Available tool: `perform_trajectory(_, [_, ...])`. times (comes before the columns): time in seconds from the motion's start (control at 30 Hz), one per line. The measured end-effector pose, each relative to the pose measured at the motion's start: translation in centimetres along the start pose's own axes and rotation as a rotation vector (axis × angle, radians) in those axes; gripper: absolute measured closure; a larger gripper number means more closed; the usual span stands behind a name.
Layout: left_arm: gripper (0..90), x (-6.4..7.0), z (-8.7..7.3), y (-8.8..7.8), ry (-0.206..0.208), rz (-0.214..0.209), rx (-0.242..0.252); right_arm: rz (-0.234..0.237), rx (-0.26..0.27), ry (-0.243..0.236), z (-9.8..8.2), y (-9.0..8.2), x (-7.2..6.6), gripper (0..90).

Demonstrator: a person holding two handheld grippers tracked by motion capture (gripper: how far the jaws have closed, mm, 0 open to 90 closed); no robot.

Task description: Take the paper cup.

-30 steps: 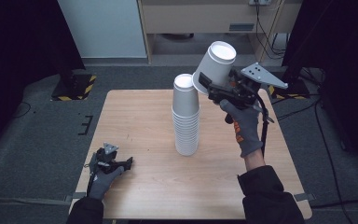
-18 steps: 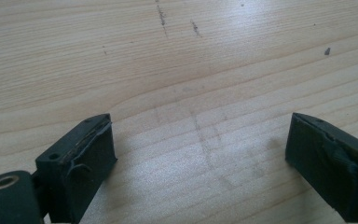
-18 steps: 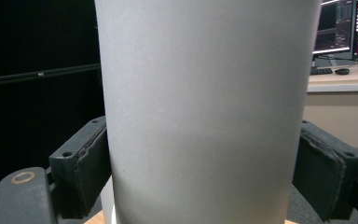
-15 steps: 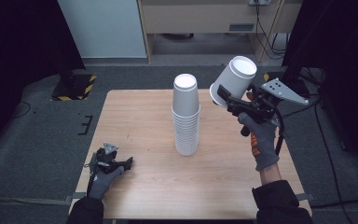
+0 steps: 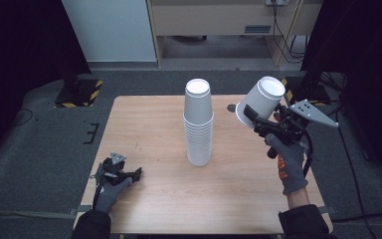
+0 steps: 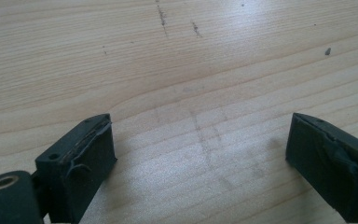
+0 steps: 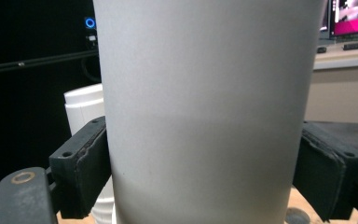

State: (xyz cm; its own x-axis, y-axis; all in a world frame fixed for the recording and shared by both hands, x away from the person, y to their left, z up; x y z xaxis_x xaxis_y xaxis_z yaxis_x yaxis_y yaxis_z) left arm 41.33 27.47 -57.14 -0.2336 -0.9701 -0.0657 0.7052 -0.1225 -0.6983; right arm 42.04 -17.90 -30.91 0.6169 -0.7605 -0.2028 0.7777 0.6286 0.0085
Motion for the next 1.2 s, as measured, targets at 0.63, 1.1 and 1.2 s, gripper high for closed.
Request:
perform_trajectory(0.63, [7.1, 0.0, 0.0, 0.0, -0.001, 0.002, -0.001, -0.027, -0.042, 0.06, -4.1, -2.8, 1.5, 14.9])
perform_trajectory(1.1, [6.7, 0.0, 0.0, 0.0, -0.001, 0.004, -0.003, -0.046, -0.074, 0.111, -7.4, -4.1, 2.2, 14.9])
perform_trajectory(1.2, [8.1, 0.0, 0.1, 0.0, -0.002, 0.007, 0.003, -0.052, -0.084, 0.122, -8.1, -4.3, 2.4, 14.9])
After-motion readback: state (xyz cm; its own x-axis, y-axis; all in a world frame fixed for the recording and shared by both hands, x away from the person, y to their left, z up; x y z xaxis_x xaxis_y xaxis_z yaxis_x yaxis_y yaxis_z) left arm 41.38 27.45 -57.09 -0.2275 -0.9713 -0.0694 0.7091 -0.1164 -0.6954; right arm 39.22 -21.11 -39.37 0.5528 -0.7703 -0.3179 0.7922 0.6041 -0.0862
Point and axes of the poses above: each handheld gripper's, and its own axes: y roughly forward along the jaws, z roughly out of its top, x roughly to its right, the point moved 5 cm from there along y, roughly forward along the jaws, and after that the axes turned 5 degrees about z, right-handed, at the moved point
